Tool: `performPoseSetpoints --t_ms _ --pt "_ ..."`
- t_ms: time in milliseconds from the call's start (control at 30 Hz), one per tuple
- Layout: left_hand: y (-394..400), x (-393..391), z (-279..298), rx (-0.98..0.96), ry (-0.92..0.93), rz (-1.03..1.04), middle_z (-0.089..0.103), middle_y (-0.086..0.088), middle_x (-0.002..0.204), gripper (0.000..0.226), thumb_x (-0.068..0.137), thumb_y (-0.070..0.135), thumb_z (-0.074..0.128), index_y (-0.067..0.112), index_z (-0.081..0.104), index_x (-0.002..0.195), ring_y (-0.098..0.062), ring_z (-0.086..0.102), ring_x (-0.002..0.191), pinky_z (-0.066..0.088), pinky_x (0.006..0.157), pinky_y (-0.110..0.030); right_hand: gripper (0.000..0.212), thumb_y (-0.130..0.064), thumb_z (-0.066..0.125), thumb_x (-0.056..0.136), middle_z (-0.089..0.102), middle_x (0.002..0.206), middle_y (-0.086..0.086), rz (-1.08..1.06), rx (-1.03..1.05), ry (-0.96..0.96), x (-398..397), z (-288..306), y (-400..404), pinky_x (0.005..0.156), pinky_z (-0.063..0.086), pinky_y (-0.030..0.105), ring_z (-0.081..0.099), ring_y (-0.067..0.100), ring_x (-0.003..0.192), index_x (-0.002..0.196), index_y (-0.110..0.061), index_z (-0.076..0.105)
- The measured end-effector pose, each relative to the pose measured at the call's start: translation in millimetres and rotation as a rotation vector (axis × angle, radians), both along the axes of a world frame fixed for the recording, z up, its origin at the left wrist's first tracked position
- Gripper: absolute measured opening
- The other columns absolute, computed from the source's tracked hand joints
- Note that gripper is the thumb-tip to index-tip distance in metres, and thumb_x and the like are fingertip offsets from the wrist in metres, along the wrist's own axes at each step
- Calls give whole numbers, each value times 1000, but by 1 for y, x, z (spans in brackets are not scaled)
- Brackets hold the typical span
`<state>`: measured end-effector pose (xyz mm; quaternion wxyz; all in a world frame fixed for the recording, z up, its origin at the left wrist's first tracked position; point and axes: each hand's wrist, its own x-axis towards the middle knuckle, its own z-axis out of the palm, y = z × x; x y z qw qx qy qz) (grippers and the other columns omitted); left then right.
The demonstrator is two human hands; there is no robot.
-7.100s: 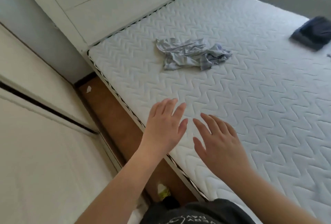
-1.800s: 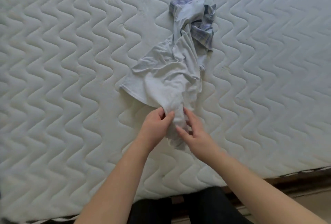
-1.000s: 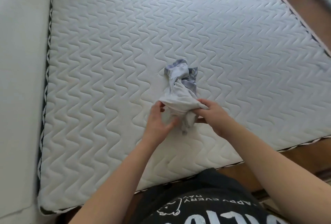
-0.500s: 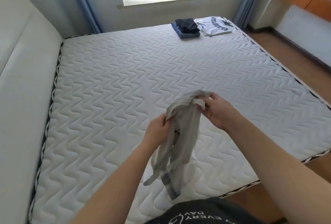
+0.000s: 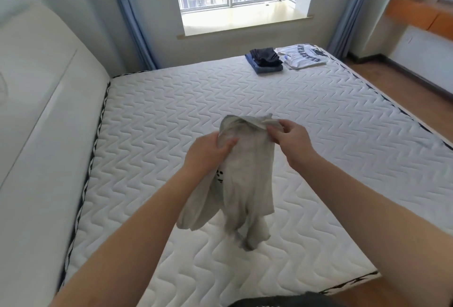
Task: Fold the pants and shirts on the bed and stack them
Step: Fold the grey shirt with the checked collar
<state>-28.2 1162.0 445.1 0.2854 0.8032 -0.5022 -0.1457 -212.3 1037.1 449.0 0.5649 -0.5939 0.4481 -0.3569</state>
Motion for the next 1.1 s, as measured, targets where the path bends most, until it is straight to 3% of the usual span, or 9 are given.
performPoseSetpoints --t_ms 100,233,333,467,600,700,800,967,1100 --pt "-9 28 36 94 -172 -86 61 0 91 48 80 62 67 19 52 96 -20 57 86 48 75 -38 10 -25 65 92 71 82 7 -57 -127 108 7 19 -22 76 56 45 62 18 75 88 -18 72" --pt "-22 71 83 117 -367 -138 58 -5 95 29 89 33 67 16 49 104 -28 57 91 37 69 -34 22 -32 58 97 70 76 2 -58 -240 136 18 60 -53 61 50 33 64 11 62 81 -18 66" --pt "-31 98 115 84 -531 -118 59 -11 108 22 94 25 62 15 54 112 -30 57 98 36 74 -33 22 -32 56 98 68 75 4 -19 -323 104 35 91 -67 62 52 32 61 11 59 84 -16 64" --pt "-37 117 150 -24 -674 -96 56 -8 92 18 100 29 55 12 57 103 -32 59 86 40 70 -35 32 -34 53 99 64 68 3 -106 -317 -23 57 127 -81 61 55 33 56 13 52 75 -15 60" --pt "-35 121 156 -49 -690 -79 56 -3 78 43 98 55 42 14 48 90 -26 56 69 47 63 -38 38 -37 46 102 62 67 5 -159 -165 -117 69 135 -86 52 57 28 60 12 48 83 -8 61" --pt "-30 117 132 58 -632 -95 53 6 73 56 86 76 38 22 49 88 -17 54 66 45 62 -35 43 -46 37 104 67 80 8 -102 -128 -8 68 116 -84 54 59 31 69 20 59 97 -9 60" --pt "-17 115 83 309 -455 -119 54 7 82 57 79 79 51 25 48 96 -14 54 74 42 64 -34 51 -51 40 101 67 75 9 -49 -207 230 56 77 -86 63 61 34 70 23 58 79 -11 62" --pt "27 111 -17 418 -315 -84 62 -9 103 24 91 33 66 17 49 96 -27 57 95 37 70 -32 43 -43 75 82 61 74 14 215 -25 262 19 -9 -73 65 62 39 70 25 66 70 -5 59" --pt "54 94 -73 314 -145 60 68 -12 104 11 94 23 59 14 64 96 -32 62 100 40 71 -33 32 -17 84 76 59 74 10 352 41 342 -10 -60 -52 66 61 34 65 19 70 73 -10 53"
